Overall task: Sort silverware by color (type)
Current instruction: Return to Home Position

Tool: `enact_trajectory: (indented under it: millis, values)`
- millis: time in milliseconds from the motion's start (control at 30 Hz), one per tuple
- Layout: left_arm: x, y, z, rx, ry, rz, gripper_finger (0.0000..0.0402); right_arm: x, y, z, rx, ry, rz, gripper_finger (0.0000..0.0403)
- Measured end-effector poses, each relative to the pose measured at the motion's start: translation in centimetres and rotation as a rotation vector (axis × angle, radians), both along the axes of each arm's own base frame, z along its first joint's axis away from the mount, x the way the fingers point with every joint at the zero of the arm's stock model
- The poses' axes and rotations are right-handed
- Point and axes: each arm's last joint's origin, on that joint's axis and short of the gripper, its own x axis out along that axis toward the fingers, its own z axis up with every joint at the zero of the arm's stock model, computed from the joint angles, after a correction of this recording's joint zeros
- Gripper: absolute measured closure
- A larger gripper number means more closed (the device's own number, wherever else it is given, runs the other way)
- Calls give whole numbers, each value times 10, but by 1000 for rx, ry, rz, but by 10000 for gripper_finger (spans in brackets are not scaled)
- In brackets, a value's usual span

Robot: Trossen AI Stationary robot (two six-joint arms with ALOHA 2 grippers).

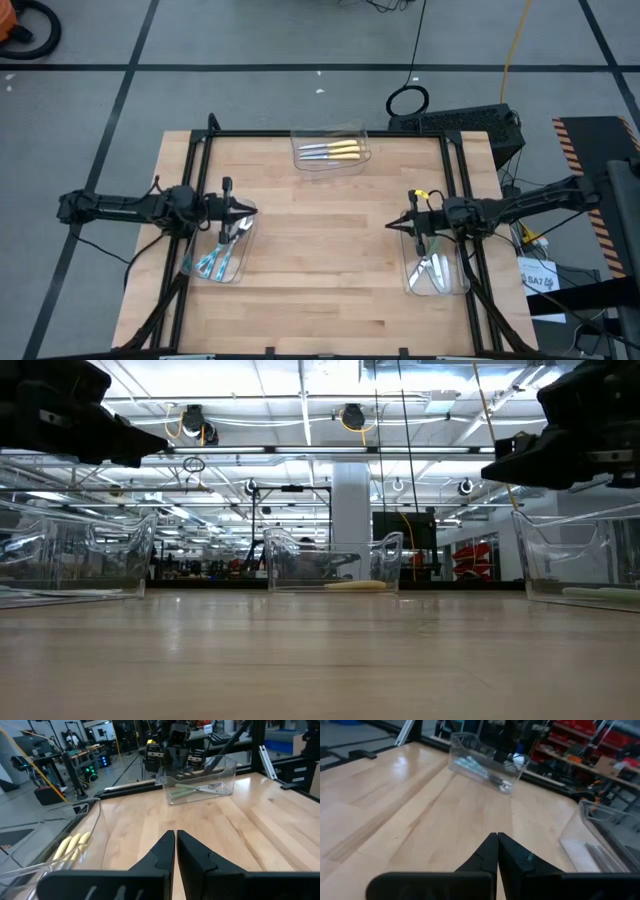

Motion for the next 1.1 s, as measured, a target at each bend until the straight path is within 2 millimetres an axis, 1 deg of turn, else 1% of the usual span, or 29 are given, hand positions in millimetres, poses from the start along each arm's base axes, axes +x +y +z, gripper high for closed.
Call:
enact_trajectory:
  millis: [67, 200, 467, 700, 867, 1100]
  values:
    - [0, 1, -1, -1, 8, 7, 376, -2, -2, -5, 4, -34, -13, 399]
    - [0, 3, -2, -7, 22, 4, 376, -3, -5, 1, 3, -97, -35, 399]
    - [-1, 5, -5, -18, 55, 10, 376, -6, -10, -1, 36, -78, -71, 399]
    - [-3, 10, -6, -37, 64, 51, 376, -11, -10, 3, 43, -109, -72, 399]
    - [-10, 12, -3, -41, 28, 78, 376, -17, -11, 4, 47, -109, -73, 399]
    - [-25, 11, -2, -47, -14, 82, 376, -25, -11, 4, 62, -114, -76, 399]
